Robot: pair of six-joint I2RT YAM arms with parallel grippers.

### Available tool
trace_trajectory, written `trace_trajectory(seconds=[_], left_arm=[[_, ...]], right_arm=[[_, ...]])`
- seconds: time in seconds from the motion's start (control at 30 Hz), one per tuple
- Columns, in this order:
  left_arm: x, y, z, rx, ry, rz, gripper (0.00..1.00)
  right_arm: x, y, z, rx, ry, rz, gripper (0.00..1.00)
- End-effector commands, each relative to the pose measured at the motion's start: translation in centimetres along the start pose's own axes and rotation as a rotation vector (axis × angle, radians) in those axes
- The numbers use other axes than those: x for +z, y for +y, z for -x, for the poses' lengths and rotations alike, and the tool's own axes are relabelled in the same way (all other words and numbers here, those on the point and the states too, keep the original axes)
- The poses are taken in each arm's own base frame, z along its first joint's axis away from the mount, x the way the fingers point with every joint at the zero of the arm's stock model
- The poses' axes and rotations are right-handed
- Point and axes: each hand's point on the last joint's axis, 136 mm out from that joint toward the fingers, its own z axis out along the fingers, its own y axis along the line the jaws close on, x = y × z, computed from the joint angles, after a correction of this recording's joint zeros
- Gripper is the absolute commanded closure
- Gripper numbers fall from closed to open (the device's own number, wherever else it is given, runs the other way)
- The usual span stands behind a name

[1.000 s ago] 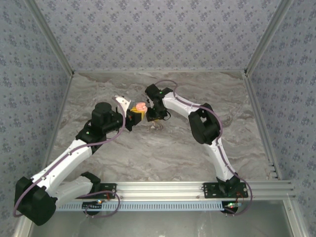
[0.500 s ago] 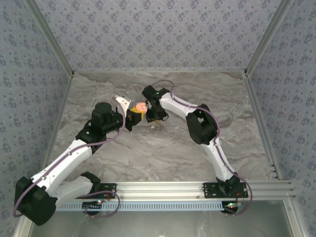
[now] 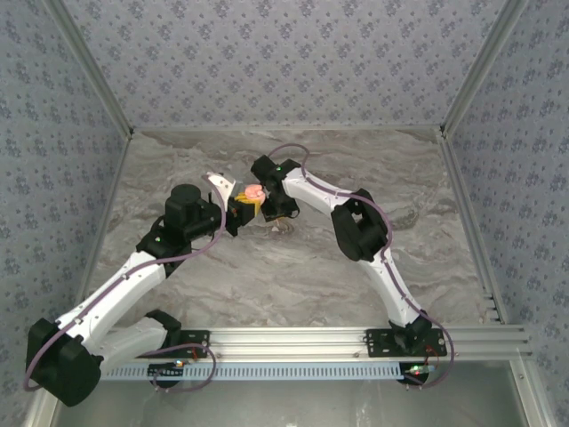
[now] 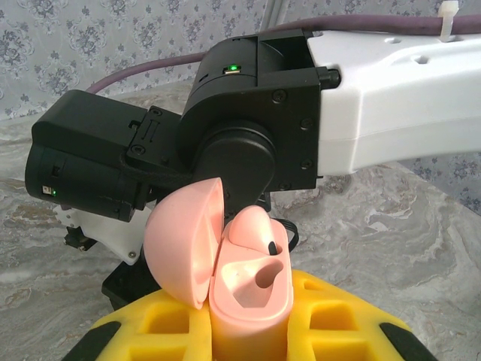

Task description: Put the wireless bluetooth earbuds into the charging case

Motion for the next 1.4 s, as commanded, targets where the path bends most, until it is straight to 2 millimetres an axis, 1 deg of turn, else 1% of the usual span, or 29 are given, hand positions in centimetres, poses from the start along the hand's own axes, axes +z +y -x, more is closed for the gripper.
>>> trace_trajectory(seconds=[0.0, 0.27, 0.4, 0.47, 0.57, 0.7, 0.97, 1.13, 1.37], left_arm=[[-0.4, -0.2, 1.7, 0.033, -0.046, -0.001, 0.91], [-0.4, -0.2, 1.6, 0.030, -0.043, -0.002, 0.91], [-0.4, -0.2, 1.5, 0.029, -0.043, -0.001, 0.91], [-0.4, -0.2, 1.5, 0.030, -0.042, 0.000, 0.91], [-0.4, -0.1, 1.5, 0.029, -0.042, 0.001, 0.91], [-0.4, -0.1, 1.4, 0.028, -0.038, 0.002, 0.91], [0.3, 0.5, 0.6, -0.004, -0.018, 0.018, 0.91], [1.9, 1.8, -1.0, -0.066, 0.030, 0.046, 0.91], [3.9, 3.6, -3.3, -0.169, 0.073, 0.100, 0.91]], right_arm=[[1.5, -0.5, -1.8, -0.030, 0.071, -0.071, 0.69], [2.3, -1.1, -2.6, -0.060, 0.095, -0.142, 0.70], [2.6, -1.1, -2.7, -0.057, 0.099, -0.144, 0.76], [2.4, -1.1, -2.6, -0.054, 0.094, -0.139, 0.79], [2.1, -1.2, -2.5, -0.049, 0.088, -0.135, 0.81], [1.0, -1.5, -1.8, -0.026, 0.051, -0.099, 0.82], [-1.5, -2.6, -0.6, 0.050, -0.056, 0.088, 0.82], [-3.2, -3.5, 0.1, 0.120, -0.130, 0.232, 0.82], [-5.5, -5.0, 0.5, 0.187, -0.236, 0.341, 0.82]])
